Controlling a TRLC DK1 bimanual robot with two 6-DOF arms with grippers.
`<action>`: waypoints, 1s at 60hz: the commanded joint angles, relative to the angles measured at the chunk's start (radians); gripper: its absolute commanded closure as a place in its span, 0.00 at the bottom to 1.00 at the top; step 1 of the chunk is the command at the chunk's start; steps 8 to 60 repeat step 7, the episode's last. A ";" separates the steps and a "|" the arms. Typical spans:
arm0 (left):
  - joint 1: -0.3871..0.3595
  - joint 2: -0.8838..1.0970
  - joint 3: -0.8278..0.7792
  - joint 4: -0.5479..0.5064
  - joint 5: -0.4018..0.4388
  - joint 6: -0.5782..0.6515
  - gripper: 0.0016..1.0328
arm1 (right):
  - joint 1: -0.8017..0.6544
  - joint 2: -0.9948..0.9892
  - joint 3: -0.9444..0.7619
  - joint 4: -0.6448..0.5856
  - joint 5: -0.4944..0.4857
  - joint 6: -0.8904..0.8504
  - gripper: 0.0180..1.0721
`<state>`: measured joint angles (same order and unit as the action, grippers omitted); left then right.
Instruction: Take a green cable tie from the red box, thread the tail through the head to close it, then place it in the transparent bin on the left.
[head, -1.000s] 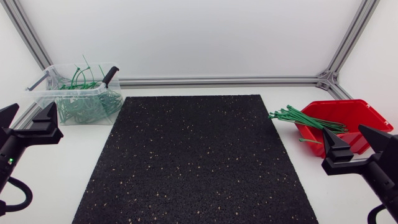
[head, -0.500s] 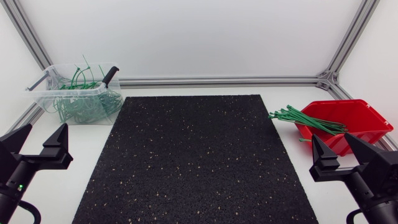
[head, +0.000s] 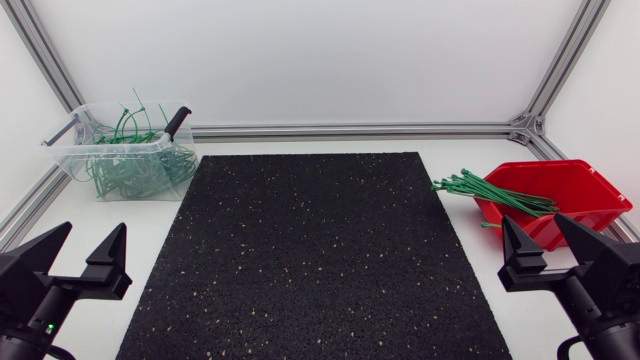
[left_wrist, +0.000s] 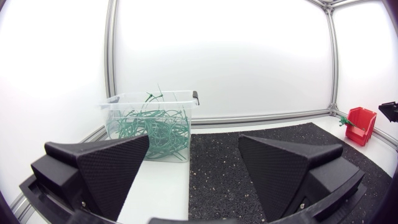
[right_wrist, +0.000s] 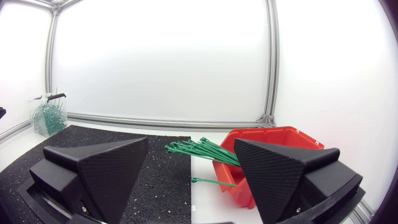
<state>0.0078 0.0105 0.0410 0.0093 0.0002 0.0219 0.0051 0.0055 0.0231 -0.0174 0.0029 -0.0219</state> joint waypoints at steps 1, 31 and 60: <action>-0.008 -0.010 -0.041 -0.009 0.000 -0.022 0.03 | -0.005 -0.006 -0.023 0.017 -0.003 0.022 0.05; -0.008 -0.010 -0.041 -0.009 0.000 -0.022 0.03 | -0.005 -0.006 -0.023 0.017 -0.003 0.022 0.05; -0.008 -0.010 -0.041 -0.009 0.000 -0.022 0.03 | -0.005 -0.006 -0.023 0.017 -0.003 0.022 0.05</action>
